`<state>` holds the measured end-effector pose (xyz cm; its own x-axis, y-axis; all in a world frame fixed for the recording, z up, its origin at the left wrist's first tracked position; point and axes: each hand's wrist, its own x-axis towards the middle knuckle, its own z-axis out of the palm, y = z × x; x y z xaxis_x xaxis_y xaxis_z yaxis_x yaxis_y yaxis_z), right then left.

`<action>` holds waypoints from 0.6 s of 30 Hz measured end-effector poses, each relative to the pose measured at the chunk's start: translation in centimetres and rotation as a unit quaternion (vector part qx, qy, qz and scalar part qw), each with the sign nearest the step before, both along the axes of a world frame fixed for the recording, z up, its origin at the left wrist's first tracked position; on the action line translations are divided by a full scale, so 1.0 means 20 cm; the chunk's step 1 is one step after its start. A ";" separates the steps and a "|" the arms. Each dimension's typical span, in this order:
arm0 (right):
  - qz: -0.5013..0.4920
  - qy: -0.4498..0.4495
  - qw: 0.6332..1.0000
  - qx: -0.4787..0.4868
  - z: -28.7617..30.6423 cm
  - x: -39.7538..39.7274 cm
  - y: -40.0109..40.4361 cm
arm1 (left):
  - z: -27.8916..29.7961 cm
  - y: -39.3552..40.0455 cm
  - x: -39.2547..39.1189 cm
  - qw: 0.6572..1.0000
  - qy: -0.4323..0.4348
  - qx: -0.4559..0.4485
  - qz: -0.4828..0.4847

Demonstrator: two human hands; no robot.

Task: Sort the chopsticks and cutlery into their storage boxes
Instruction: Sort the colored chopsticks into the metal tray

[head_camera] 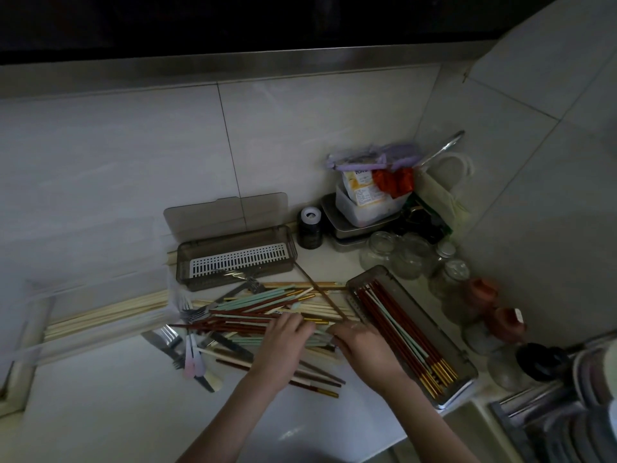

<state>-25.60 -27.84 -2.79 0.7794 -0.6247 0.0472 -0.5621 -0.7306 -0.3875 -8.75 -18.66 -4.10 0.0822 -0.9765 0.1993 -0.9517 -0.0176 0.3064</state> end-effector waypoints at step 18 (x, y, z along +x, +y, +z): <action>-0.178 0.018 0.982 -0.056 -0.09 -0.14 0.08 | -0.09 0.02 0.10 0.968 -0.142 0.201 0.042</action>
<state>-28.35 -26.29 -4.50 0.5148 -0.8504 0.1084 -0.8017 -0.5224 -0.2906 -6.75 -18.35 -5.91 0.1621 -0.9723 -0.1685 -0.9867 -0.1621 -0.0142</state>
